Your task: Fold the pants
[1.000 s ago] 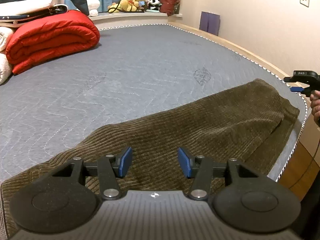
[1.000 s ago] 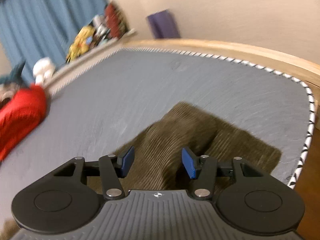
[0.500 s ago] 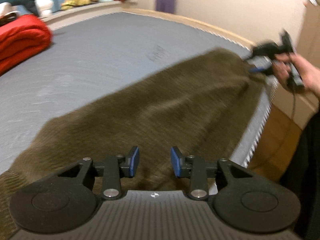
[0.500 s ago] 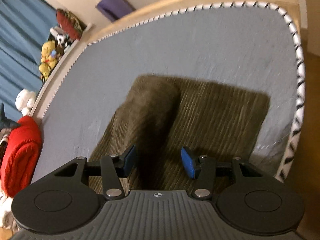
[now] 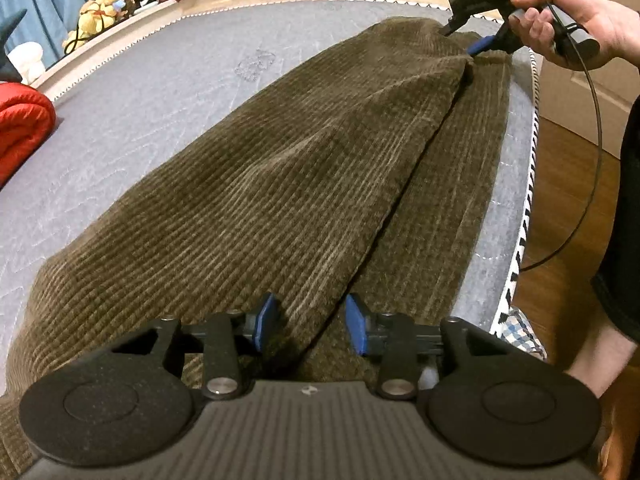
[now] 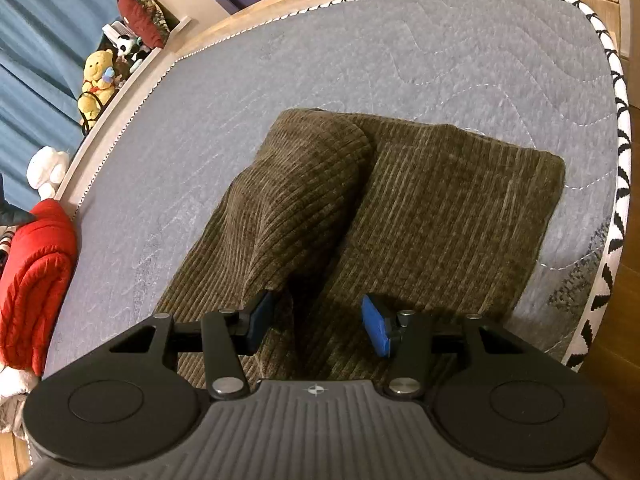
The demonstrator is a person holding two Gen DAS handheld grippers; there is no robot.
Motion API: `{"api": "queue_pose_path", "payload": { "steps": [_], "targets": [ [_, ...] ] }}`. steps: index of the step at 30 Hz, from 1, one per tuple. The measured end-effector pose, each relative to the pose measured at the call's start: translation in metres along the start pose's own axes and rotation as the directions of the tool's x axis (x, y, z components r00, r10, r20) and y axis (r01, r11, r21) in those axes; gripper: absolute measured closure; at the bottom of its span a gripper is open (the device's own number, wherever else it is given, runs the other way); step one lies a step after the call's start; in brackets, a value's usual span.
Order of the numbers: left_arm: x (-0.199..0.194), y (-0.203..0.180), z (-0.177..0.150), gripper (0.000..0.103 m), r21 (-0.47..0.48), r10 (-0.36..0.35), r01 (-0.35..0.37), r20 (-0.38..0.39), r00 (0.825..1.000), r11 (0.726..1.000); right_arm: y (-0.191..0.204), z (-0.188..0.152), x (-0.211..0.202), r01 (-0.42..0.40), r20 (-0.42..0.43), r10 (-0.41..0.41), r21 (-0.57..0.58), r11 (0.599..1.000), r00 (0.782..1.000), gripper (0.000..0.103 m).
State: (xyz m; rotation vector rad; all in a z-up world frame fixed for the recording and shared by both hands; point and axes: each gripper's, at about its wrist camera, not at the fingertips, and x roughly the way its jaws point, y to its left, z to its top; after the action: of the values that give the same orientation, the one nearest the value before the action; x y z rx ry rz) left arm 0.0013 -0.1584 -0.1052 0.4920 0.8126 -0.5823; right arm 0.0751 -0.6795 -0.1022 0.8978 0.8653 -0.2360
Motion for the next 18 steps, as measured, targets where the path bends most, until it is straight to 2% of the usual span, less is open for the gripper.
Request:
{"api": "queue_pose_path", "payload": {
  "steps": [5,7,12,18],
  "targets": [
    [0.000,-0.001,0.002,0.060,0.008,0.012,-0.012,0.004,1.000,1.000,0.003,-0.001,0.002,-0.015,-0.010,0.015,0.001,1.000,1.000,0.049],
    [0.001,-0.002,0.004,0.065,0.013,0.017,-0.017,0.004,1.000,1.000,0.002,0.000,0.003,-0.018,-0.013,0.018,0.007,1.000,1.000,0.049],
    [-0.003,0.000,0.008,0.088,0.008,0.009,-0.009,0.010,1.000,1.000,0.011,-0.003,0.006,-0.031,-0.009,0.031,0.023,0.999,0.999,0.049],
    [-0.013,0.004,0.011,0.093,-0.007,0.029,-0.029,0.038,0.999,1.000,0.019,-0.002,0.010,-0.039,-0.001,0.039,0.027,0.999,0.999,0.049]
  ]
}}
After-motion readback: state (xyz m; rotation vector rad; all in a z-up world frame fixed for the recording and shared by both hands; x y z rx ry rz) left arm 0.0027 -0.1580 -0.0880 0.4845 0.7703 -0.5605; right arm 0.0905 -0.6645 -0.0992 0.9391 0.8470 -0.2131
